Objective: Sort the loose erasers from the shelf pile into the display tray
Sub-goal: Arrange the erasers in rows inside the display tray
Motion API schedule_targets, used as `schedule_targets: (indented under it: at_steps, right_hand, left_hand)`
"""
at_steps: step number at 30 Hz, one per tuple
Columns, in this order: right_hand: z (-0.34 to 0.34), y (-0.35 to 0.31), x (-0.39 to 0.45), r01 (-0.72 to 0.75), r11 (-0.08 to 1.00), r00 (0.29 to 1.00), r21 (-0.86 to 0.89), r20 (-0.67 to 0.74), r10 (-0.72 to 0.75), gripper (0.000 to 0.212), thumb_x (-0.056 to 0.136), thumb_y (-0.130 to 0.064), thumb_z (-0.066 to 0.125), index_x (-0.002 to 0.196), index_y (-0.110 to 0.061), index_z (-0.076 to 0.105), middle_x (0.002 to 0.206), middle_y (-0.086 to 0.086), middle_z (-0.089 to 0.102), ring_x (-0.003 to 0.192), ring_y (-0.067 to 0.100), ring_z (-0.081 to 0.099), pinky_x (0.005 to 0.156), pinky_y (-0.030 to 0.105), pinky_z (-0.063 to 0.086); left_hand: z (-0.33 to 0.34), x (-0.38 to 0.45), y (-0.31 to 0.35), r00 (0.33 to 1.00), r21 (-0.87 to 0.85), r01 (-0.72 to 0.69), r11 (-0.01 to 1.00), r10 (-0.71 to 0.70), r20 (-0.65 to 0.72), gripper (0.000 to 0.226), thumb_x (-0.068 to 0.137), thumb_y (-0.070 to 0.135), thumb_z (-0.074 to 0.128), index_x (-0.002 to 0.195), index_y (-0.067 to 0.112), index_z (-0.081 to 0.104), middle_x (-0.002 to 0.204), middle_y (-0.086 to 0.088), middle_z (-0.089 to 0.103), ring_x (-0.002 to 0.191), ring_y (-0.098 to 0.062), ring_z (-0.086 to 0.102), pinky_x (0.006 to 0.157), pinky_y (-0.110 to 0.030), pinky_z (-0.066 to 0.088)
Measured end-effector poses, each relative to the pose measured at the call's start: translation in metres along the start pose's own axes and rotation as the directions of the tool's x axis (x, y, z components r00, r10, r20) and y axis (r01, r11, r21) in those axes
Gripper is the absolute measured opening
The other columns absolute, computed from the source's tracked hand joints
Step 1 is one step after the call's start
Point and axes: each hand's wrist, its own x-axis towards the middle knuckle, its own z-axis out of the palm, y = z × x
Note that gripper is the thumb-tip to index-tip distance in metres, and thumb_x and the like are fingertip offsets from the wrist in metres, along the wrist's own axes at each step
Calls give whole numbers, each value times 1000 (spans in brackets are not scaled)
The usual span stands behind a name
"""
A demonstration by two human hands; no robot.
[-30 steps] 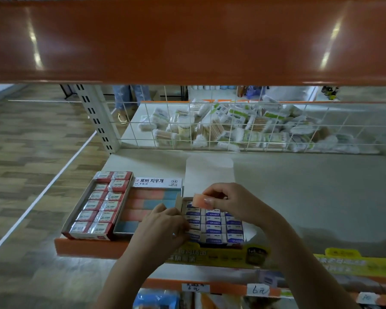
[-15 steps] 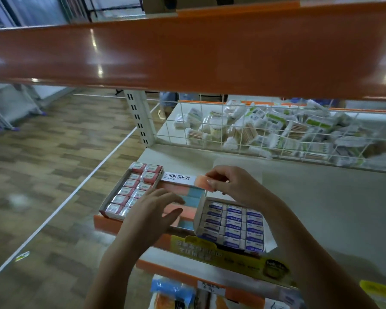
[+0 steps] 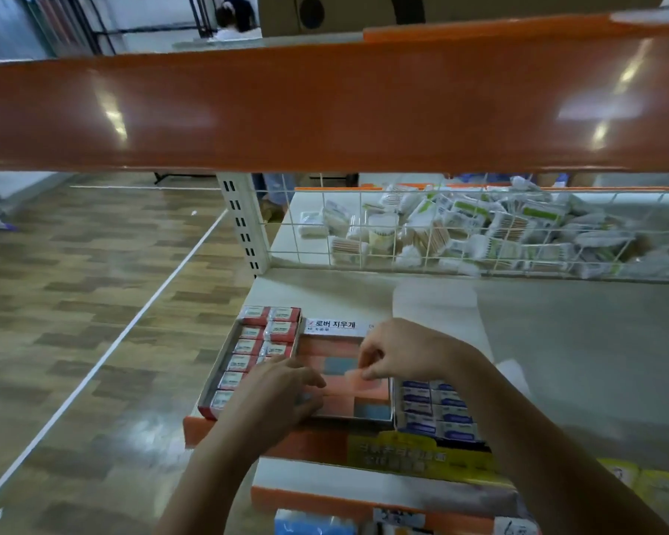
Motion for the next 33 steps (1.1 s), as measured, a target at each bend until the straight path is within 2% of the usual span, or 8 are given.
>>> schedule_targets:
  at_steps: [2, 6, 10, 15, 23, 27, 30, 33]
  right_hand:
    - [5, -2, -3, -65, 997, 998, -41, -3, 65, 26, 89, -34, 60, 104, -15, 70, 96, -5, 65, 86, 9, 56, 69, 17, 39]
    - [14, -11, -7, -155, 975, 988, -161, -47, 149, 20, 87, -31, 64, 105, -23, 65, 87, -9, 50, 83, 9, 46, 73, 22, 32]
    - [23, -20, -10, -254, 943, 967, -217, -94, 238, 18, 86, -31, 65, 101, -23, 64, 96, -2, 47, 91, 16, 39, 79, 27, 33]
    - [35, -20, -11, -354, 917, 929, -183, -177, 324, 13, 82, -33, 68, 92, -25, 68, 111, 4, 51, 107, 24, 43, 87, 33, 37]
    - [49, -26, -8, -403, 883, 898, -239, -291, 331, 12, 87, -23, 62, 98, -23, 67, 113, 6, 52, 106, 27, 45, 89, 34, 39]
    - [49, -31, -8, -413, 868, 899, -275, -274, 341, 15, 88, -23, 60, 101, -21, 67, 117, 9, 52, 107, 28, 44, 89, 35, 37]
    - [44, -33, -9, -402, 889, 905, -219, -241, 350, 16, 90, -23, 57, 104, -23, 65, 118, 8, 51, 109, 27, 46, 91, 35, 39]
    - [29, -32, -12, -360, 929, 914, -83, -229, 334, 19, 89, -23, 59, 107, -18, 63, 107, 7, 55, 99, 23, 54, 82, 34, 45]
  left_hand:
    - [3, 2, -5, 999, -16, -52, 999, 52, 7, 29, 92, 44, 49, 119, 37, 58, 125, 13, 53, 112, -4, 45, 94, -22, 42]
    - [4, 7, -9, 986, -11, -161, 987, 161, 39, 30, 93, 42, 49, 120, 34, 58, 124, 11, 54, 112, -4, 47, 96, -22, 41]
    - [3, 12, -10, 971, 13, -230, 973, 229, 66, 27, 93, 39, 50, 118, 33, 60, 123, 9, 55, 110, -6, 50, 95, -22, 43]
    - [6, 17, -11, 962, 26, -261, 965, 257, 90, 26, 94, 38, 49, 118, 31, 59, 119, 8, 55, 105, -7, 51, 88, -17, 41]
    - [7, 19, -15, 951, 13, -286, 958, 282, 126, 26, 93, 35, 52, 118, 30, 59, 120, 7, 55, 106, -8, 52, 92, -23, 45]
    - [7, 21, -17, 939, 12, -320, 947, 316, 139, 26, 94, 36, 51, 119, 31, 58, 120, 8, 54, 106, -7, 51, 92, -22, 45]
    - [0, 30, -13, 923, 45, -366, 930, 356, 150, 24, 95, 35, 48, 115, 30, 60, 114, 8, 58, 101, -7, 53, 83, -18, 43]
    - [-14, 52, -1, 916, 125, -398, 909, 385, 115, 23, 95, 36, 45, 108, 27, 62, 105, 6, 63, 92, -9, 57, 80, -23, 49]
